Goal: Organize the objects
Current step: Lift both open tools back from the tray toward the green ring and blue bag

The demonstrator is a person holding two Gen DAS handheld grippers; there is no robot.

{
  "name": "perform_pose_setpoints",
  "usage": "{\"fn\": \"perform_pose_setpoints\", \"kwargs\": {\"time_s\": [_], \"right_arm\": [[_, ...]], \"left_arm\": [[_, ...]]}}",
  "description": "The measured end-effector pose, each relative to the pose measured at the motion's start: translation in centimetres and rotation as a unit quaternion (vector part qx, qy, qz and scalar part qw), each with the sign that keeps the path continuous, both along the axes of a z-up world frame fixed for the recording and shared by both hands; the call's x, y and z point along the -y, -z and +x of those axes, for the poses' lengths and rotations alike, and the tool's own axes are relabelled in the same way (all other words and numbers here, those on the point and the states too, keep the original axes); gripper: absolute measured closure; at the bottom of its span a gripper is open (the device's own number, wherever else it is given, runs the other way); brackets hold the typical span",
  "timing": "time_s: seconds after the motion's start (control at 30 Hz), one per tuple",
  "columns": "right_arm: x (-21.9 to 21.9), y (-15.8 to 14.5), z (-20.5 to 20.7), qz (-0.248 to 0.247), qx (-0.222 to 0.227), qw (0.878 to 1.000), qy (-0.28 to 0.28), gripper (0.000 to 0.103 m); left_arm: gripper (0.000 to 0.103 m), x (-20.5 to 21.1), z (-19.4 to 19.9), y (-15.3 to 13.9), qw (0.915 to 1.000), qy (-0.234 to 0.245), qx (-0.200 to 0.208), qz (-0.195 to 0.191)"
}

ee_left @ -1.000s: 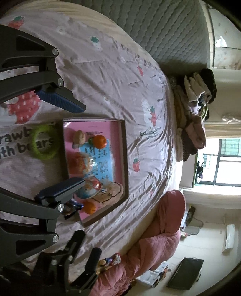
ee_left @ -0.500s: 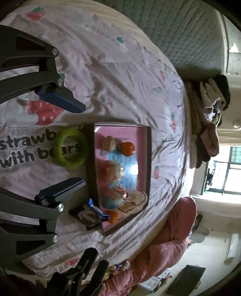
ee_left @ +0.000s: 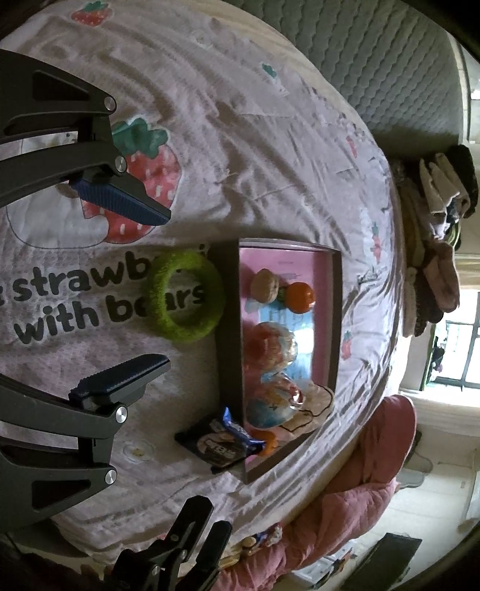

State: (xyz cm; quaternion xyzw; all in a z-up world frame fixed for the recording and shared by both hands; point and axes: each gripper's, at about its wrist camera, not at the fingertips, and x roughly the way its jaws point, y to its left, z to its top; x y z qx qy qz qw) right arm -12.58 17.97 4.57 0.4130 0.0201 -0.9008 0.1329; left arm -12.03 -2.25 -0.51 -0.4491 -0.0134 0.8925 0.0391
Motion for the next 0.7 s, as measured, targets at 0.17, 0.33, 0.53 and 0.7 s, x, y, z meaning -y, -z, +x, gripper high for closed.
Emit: {"fn": "perform_pose_setpoints", "kwargs": {"time_s": [0.17,0.33,0.53,0.7], "right_arm": [[0.1,1.0,-0.1,-0.001,0.011,1.0,0.002,0.033],[0.1,1.8,-0.4,0.0,0.016,1.0,0.004,0.033],[0.0,2.9,-1.1,-0.002,0.028,1.0,0.009,0.033],[-0.3,3.6,-1.7,0.004,0.032,0.999,0.013,0.033]], "left_arm": [[0.03,-0.4,-0.1,1.0,0.9999,0.006,0.008,0.003],[0.029,-0.6,-0.4,1.8,0.9999,0.009,0.013,0.003],[0.03,-0.7,-0.9,2.6,0.9998,0.013,0.017,0.005],[0.03,-0.5,-1.5,3.1,0.9997,0.012,0.02,0.008]]}}
